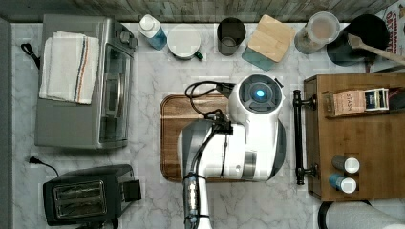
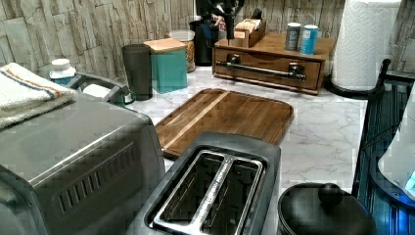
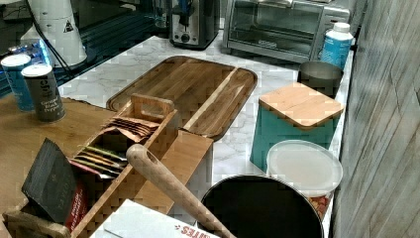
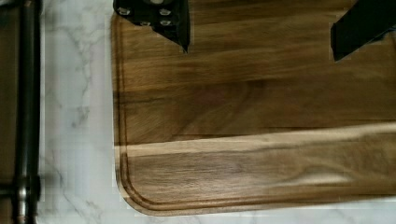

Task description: Open the drawer.

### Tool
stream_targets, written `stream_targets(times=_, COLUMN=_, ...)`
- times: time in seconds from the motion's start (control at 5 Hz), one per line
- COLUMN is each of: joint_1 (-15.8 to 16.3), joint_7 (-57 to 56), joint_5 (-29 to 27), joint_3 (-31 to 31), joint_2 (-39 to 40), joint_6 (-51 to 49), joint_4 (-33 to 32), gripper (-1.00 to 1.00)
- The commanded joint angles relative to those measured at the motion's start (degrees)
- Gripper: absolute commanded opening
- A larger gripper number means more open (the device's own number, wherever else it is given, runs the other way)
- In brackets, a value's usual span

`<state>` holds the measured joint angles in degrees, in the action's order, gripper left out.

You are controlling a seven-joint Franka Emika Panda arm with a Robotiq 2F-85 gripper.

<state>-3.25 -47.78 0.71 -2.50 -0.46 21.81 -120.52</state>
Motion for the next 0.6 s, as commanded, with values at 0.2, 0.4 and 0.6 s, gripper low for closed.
stream_targets(times=0.2, joint_1=-6.33, joint_7=-3.59, joint_5=11.18, joint_3=-4.96, joint_2=-5.39, joint_6=20.44, joint_4=-9.9, gripper=1.0)
stream_targets(times=0.4, joint_1=-8.1, joint_7=-2.32, joint_5=14.57, joint_3=-4.97, joint_2=-3.87, joint_6=26.11, joint_4=-12.15, gripper=1.0)
stream_targets(times=0.6, joint_1=-8.72, joint_7=-2.01, joint_5=18.44, joint_3=-5.58, joint_2=-2.62, joint_6=27.95, joint_4=-12.7, gripper=1.0)
